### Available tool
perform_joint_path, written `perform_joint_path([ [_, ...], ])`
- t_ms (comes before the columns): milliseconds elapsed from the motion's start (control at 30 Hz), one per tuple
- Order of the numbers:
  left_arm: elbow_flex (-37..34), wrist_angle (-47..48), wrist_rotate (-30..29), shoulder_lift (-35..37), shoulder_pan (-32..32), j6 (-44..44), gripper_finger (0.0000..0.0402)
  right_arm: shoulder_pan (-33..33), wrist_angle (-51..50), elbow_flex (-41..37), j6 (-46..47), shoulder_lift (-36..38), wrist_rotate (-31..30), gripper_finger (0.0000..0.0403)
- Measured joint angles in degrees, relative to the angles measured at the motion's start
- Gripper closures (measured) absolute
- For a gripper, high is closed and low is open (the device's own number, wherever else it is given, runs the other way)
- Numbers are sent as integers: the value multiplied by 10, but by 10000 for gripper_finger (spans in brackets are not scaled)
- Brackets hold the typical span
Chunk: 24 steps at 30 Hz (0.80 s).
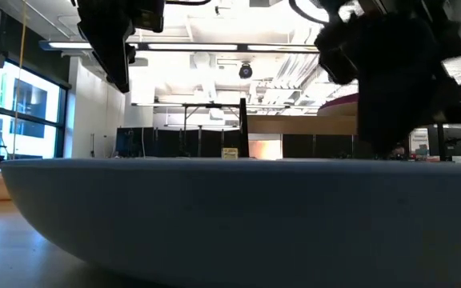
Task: Place and stack plates onto a shelf
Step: Stack the blue plate on top of the violet plate on the shelf
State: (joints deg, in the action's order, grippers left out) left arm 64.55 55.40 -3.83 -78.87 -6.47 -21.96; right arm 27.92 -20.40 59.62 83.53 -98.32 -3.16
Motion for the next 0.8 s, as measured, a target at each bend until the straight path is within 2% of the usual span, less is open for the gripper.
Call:
perform_joint_path([
  [267, 0, -7, 0, 0, 0, 0, 284, 0, -104, 73, -15, 0, -15, 334],
  [500, 0, -31, 0, 0, 0, 10, 284, -2, -246, 139, -40, 0, -57, 334],
  [633, 0, -30, -3, 0, 0, 10, 284, -6, -244, 130, -40, -2, -42, 334],
  [800, 0, -29, -8, 0, 0, 11, 284, -5, -195, 129, -47, -32, -22, 334],
])
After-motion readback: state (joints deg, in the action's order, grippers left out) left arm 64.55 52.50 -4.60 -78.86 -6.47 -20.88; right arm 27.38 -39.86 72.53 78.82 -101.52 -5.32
